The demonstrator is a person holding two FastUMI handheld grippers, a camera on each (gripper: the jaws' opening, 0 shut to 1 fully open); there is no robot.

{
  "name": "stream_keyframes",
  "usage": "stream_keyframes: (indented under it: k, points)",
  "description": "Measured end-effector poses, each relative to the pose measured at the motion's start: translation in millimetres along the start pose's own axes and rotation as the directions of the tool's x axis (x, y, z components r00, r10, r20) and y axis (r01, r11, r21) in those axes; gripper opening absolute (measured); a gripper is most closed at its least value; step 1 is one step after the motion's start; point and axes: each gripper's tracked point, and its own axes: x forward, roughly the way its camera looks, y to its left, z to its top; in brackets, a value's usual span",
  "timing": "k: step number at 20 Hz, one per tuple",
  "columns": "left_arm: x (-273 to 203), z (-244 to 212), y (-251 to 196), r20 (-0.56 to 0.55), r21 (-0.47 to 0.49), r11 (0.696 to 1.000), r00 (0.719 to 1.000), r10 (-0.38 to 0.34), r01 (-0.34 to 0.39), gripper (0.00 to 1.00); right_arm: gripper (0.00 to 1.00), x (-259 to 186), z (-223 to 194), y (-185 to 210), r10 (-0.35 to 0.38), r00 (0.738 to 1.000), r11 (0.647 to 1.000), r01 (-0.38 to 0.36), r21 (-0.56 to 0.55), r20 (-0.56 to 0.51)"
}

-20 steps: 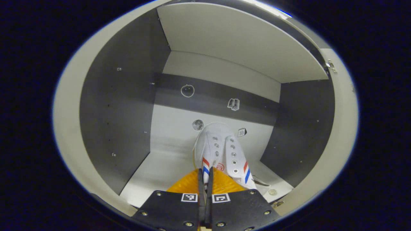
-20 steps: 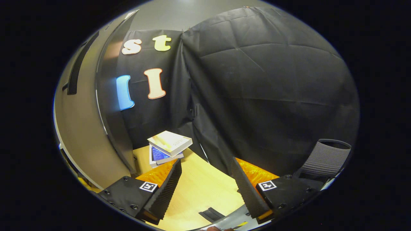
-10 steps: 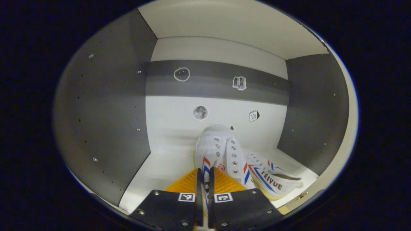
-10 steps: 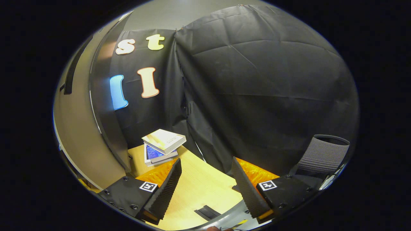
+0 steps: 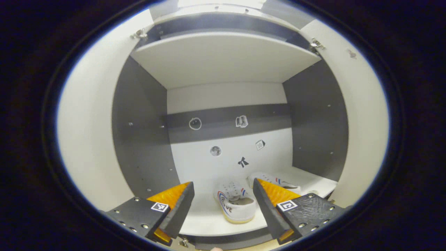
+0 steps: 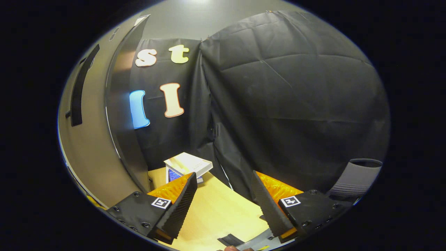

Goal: Grab one shoe with the right hand and put it into the shoe cabinet, grab the other shoe with the left hand and put it into the shoe cabinet; then close the right door with the right hand and the left door with the left hand.

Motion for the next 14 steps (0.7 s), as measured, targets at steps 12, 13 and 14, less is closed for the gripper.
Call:
stream_keyframes:
  k: [12,13,14]
  points:
    - [-176.6,-40.4,-42.5,-0.049,-0.137,0.987,0.996,0.073,-0.080,0.96,0.98,-3.0,103.3,48.7,0.213,0.968,0.977,-0.206,-0.064,0.137]
    - [-189.0,-51.2,-42.0,-0.065,-0.143,0.985,0.994,0.089,-0.098,0.96,0.92,-7.0,110.0,55.8,0.239,0.960,0.971,-0.233,-0.058,0.146]
    - [-200.5,-63.0,-41.1,-0.086,-0.139,0.984,0.991,0.102,-0.113,0.96,0.92,-10.8,115.5,67.4,0.274,0.950,0.962,-0.269,-0.055,0.152]
